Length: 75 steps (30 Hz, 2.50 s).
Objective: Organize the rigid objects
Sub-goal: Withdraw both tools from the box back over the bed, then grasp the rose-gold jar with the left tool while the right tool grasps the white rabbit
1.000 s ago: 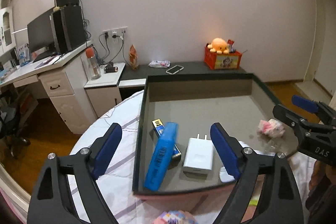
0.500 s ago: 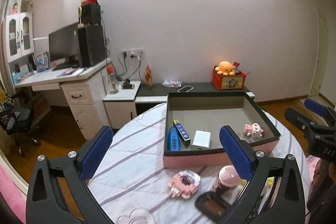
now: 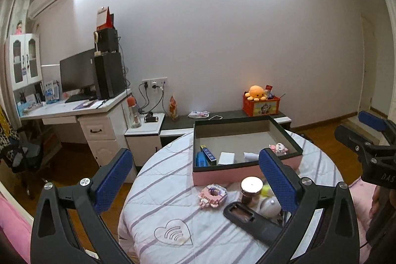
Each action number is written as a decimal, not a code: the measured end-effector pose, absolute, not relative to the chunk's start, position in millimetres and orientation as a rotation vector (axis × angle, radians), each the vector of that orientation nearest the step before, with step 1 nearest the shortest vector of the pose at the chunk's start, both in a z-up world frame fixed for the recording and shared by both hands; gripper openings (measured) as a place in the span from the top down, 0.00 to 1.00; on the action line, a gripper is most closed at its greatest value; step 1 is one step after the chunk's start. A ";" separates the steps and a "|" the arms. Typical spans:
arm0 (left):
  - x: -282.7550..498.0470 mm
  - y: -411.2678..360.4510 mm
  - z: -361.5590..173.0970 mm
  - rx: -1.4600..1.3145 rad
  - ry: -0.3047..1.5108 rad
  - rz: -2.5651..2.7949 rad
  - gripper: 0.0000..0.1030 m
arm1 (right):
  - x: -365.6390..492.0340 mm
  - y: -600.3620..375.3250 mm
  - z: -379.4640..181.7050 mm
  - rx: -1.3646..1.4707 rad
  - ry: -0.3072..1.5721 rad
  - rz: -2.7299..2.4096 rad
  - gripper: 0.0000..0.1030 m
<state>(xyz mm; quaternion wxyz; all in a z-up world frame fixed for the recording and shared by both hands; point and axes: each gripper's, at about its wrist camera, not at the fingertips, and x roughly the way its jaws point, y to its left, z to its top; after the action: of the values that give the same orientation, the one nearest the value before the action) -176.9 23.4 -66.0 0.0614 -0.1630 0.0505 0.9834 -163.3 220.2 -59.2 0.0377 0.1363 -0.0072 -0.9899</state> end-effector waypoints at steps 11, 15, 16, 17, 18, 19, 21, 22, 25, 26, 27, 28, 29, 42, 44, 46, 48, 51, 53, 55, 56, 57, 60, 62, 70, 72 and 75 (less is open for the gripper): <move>-149.1 17.7 -62.3 -0.481 0.168 2.969 0.00 | -126.2 215.7 -50.5 0.390 0.018 -3.057 0.00; -145.3 18.0 -64.1 -0.492 0.181 2.964 0.00 | -119.2 214.3 -50.0 0.385 0.028 -3.063 0.00; -145.0 18.3 -64.6 -0.496 0.185 2.961 0.00 | -119.8 214.2 -50.4 0.390 0.027 -3.062 0.00; -144.7 18.5 -65.2 -0.498 0.189 2.962 0.00 | -119.5 215.0 -50.2 0.390 0.025 -3.063 0.00; -144.7 19.0 -65.8 -0.500 0.193 2.962 0.00 | -118.3 214.9 -50.2 0.392 0.025 -3.064 0.00; -145.1 19.4 -66.5 -0.504 0.197 2.960 0.00 | -118.1 215.3 -50.3 0.398 0.027 -3.065 0.00; -146.3 19.1 -68.0 -0.511 0.198 2.958 0.00 | -119.3 216.4 -51.0 0.408 0.028 -3.065 0.00; -147.3 19.0 -69.2 -0.517 0.198 2.957 0.00 | -119.1 216.9 -51.7 0.411 0.026 -3.065 0.00; -152.0 18.9 -75.0 -0.550 0.205 2.958 0.00 | -121.2 218.5 -55.0 0.430 0.029 -3.064 0.00; -153.8 18.9 -77.6 -0.562 0.207 2.959 0.00 | -122.8 219.4 -55.7 0.438 0.029 -3.064 0.00; -156.0 18.8 -80.2 -0.576 0.209 2.956 0.00 | -124.0 220.6 -58.0 0.447 0.026 -3.066 0.00; -158.3 18.6 -82.9 -0.591 0.208 2.954 0.00 | -125.2 221.6 -60.3 0.455 0.023 -3.066 0.00; -161.6 18.4 -86.4 -0.612 0.206 2.950 0.00 | -127.2 223.1 -63.1 0.467 0.019 -3.065 0.00; -198.2 21.4 -147.0 -0.878 0.226 2.864 0.00 | -176.9 217.9 -132.6 0.807 -0.029 -2.917 0.00; -200.6 21.0 -153.8 -0.904 0.230 2.840 0.00 | -187.7 208.9 -146.4 0.861 -0.007 -2.881 0.00; -204.5 20.8 -160.8 -0.932 0.242 2.825 0.00 | -199.0 201.8 -159.3 0.908 0.015 -2.848 0.00; -208.1 19.5 -165.0 -0.955 0.259 2.823 0.00 | -210.7 197.3 -170.6 0.955 0.024 -2.826 0.00; -214.5 16.3 -171.6 -0.985 0.253 2.819 0.00 | -225.8 191.7 -181.9 0.997 0.022 -2.794 0.00; -218.8 14.0 -173.9 -1.001 0.242 2.817 0.00 | -235.5 189.1 -188.0 1.022 0.039 -2.780 0.00; -222.7 13.1 -177.2 -1.021 0.245 2.807 0.00 | -243.1 186.1 -193.6 1.047 0.050 -2.759 0.00; -223.4 12.9 -178.5 -1.025 0.251 2.804 0.00 | -246.3 185.9 -195.9 1.056 0.050 -2.748 0.00; -224.1 13.2 -179.7 -1.026 0.256 2.803 0.00 | -248.6 185.8 -198.7 1.059 0.046 -2.729 0.00; -227.9 15.3 -182.9 -1.039 0.252 2.791 0.00 | -252.9 186.5 -206.9 1.100 0.045 -2.689 0.03; -230.6 17.6 -184.7 -1.046 0.246 2.779 0.00 | -255.0 189.4 -211.3 1.121 0.025 -2.672 0.08; -239.8 41.6 -185.1 -1.042 0.263 2.730 0.00 | -252.0 199.5 -204.5 1.100 0.014 -2.650 0.29; -243.3 51.6 -183.8 -1.035 0.253 2.707 0.00 | -249.7 206.6 -200.7 1.085 -0.011 -2.664 0.29; -251.7 68.9 -184.7 -1.038 0.245 2.683 0.00 | -244.3 224.6 -190.8 1.046 -0.051 -2.703 0.29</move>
<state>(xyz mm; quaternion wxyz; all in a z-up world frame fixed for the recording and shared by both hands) -251.7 68.9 -184.7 0.1269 -0.3566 0.0840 0.9218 -244.3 224.6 -190.8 0.1210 0.3580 -0.0176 -0.9257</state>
